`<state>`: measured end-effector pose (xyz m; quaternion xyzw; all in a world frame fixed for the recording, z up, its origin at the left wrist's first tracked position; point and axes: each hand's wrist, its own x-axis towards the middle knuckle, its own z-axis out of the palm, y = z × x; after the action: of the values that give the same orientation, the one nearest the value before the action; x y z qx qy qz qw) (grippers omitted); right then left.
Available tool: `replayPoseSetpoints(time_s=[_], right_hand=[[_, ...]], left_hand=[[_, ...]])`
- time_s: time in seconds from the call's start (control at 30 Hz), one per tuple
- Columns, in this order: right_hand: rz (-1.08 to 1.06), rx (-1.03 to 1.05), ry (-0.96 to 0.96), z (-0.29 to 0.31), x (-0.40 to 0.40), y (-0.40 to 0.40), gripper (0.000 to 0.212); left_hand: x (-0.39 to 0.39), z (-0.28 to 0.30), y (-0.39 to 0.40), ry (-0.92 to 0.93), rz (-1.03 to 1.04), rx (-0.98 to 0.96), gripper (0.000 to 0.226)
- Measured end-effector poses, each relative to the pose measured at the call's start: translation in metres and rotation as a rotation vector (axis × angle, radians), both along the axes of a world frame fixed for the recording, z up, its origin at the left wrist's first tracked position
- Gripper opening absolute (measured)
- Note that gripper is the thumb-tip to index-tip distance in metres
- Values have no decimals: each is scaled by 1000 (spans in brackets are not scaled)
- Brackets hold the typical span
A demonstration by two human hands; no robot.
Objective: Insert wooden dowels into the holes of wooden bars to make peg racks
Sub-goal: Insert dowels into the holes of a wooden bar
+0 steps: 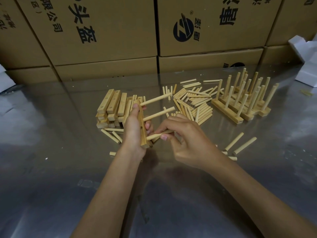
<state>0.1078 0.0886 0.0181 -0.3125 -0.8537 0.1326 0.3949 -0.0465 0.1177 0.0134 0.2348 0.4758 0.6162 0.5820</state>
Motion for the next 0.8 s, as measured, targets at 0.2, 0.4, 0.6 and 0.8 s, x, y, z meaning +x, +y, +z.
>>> replayPoseSetpoints(time_s=[0.2,0.4,0.6,0.8], right_hand=[[-13,-55,10,-2,-1,0,21],[-33,-104,55,-4,-2,-1,23],[-134,-104,47,-5,-1,1,15],[-231,-52,162,0,0,1,24]], left_hand=[[2,-6,0,62,15,15,41],[3,-4,1,53,13,28,42],[4,0,4,94,68,86,41],[-2,-6,5,117,171,107,46]])
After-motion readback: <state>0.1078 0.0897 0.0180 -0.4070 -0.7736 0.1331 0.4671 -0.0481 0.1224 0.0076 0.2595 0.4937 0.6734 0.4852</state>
